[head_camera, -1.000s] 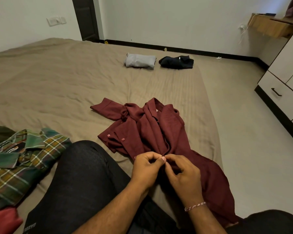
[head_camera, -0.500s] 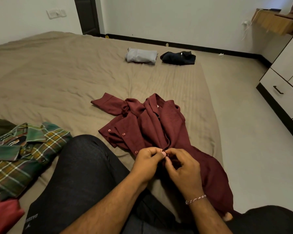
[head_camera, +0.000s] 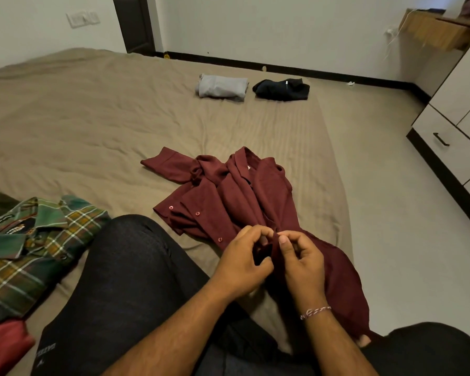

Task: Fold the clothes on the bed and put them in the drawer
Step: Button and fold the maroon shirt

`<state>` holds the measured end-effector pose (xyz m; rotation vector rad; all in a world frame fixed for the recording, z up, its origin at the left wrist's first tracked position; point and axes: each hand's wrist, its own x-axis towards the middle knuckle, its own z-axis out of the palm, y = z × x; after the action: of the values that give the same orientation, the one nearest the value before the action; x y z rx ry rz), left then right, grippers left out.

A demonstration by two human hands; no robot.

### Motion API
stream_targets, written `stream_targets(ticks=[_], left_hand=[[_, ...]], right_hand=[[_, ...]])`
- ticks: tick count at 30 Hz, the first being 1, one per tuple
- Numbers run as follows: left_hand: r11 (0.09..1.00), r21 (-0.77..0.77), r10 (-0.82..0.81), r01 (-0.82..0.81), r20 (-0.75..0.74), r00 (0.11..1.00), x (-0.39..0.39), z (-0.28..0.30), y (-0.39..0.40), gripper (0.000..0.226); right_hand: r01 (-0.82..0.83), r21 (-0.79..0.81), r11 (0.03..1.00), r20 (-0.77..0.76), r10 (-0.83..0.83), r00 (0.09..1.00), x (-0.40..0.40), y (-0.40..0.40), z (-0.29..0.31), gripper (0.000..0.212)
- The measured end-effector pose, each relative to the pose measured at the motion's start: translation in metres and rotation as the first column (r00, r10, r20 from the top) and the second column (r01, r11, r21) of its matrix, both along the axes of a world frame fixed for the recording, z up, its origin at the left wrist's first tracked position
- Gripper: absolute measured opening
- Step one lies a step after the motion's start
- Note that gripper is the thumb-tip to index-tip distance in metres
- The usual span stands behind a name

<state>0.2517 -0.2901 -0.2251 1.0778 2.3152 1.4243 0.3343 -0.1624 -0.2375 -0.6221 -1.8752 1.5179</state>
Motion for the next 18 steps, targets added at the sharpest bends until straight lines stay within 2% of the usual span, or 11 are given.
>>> stream_targets(ticks=[3,5,7,10,13,15,17,18], left_hand=[[0.989,-0.145,0.012,-0.037,-0.17,0.985,-0.001,0.0,-0.003,0.047],[0.974,-0.165,0.111,-0.156,-0.253,0.961,-0.007,0.001,-0.006,0.033],[0.958,-0.104,0.229,-0.267,-0.284,0.931,-0.018,0.006,-0.01,0.026],[0.952,0.022,0.297,-0.304,-0.288,0.91,-0.037,0.018,-0.021,0.026],[0.946,0.071,0.322,-0.316,-0.297,0.899,-0.047,0.03,-0.031,0.019],[0.942,0.06,0.333,-0.33,-0.284,0.899,-0.046,0.033,-0.032,0.015],[0.942,0.049,0.333,-0.333,-0.279,0.901,-0.042,0.034,-0.031,0.012],[0.939,0.053,0.341,-0.34,-0.278,0.898,-0.041,0.035,-0.031,0.011]], right_hand=[[0.003,-0.119,0.993,-0.04,-0.007,0.999,-0.003,-0.004,0.003,0.013],[0.019,-0.082,0.996,0.004,-0.018,1.0,-0.005,-0.001,0.001,0.014],[-0.045,-0.053,0.998,0.043,0.047,0.998,-0.001,0.001,0.001,0.014],[-0.21,-0.098,0.973,0.013,0.213,0.977,0.006,0.004,0.01,0.025],[-0.326,0.108,0.939,0.198,0.301,0.933,0.01,0.002,0.013,0.05],[-0.369,0.266,0.891,0.409,0.242,0.88,0.01,-0.008,0.005,0.062],[-0.394,0.471,0.789,0.524,0.109,0.845,0.007,-0.02,-0.007,0.061],[-0.372,0.522,0.767,0.501,0.077,0.862,0.004,-0.021,-0.012,0.053]])
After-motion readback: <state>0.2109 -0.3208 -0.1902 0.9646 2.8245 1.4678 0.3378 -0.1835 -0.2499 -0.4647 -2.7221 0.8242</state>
